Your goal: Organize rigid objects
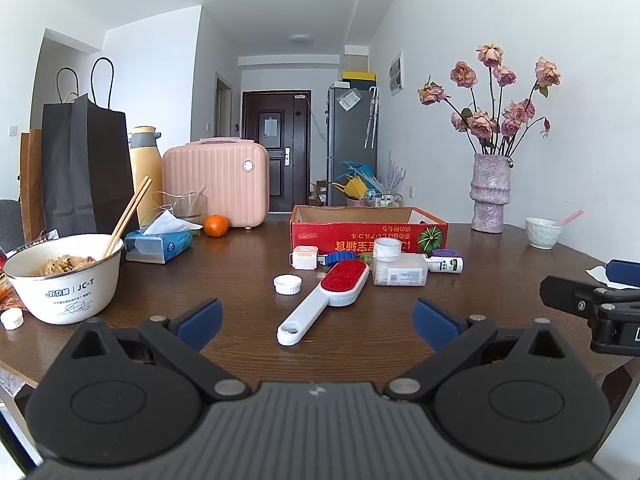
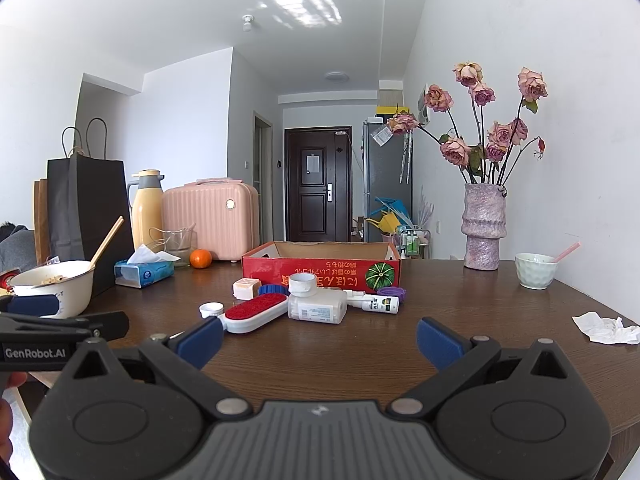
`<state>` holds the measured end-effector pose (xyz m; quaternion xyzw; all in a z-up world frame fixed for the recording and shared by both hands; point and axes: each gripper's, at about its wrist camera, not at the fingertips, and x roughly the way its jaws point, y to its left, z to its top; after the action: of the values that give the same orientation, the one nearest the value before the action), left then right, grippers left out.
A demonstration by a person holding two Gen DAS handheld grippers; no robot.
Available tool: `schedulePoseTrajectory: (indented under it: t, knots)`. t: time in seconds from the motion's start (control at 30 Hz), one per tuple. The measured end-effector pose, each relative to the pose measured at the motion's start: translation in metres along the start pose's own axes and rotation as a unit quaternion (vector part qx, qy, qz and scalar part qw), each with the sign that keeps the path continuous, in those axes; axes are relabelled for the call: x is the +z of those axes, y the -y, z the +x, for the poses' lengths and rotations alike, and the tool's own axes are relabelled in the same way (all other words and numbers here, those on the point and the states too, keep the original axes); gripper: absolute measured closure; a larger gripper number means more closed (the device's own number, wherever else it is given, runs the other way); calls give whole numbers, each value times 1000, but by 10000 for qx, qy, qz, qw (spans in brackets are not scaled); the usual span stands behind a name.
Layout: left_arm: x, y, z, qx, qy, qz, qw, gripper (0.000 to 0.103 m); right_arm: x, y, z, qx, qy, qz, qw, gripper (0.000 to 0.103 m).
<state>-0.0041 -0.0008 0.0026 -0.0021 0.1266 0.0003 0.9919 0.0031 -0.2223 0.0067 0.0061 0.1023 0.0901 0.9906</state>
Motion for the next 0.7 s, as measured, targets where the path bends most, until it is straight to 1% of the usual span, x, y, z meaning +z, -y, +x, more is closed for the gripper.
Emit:
schedulePoseTrajectory:
  t: [0.7]
  knots:
    - [3,3,-2,-9,26,17,10000,0,0,0,-1,0,4,0,10000,0]
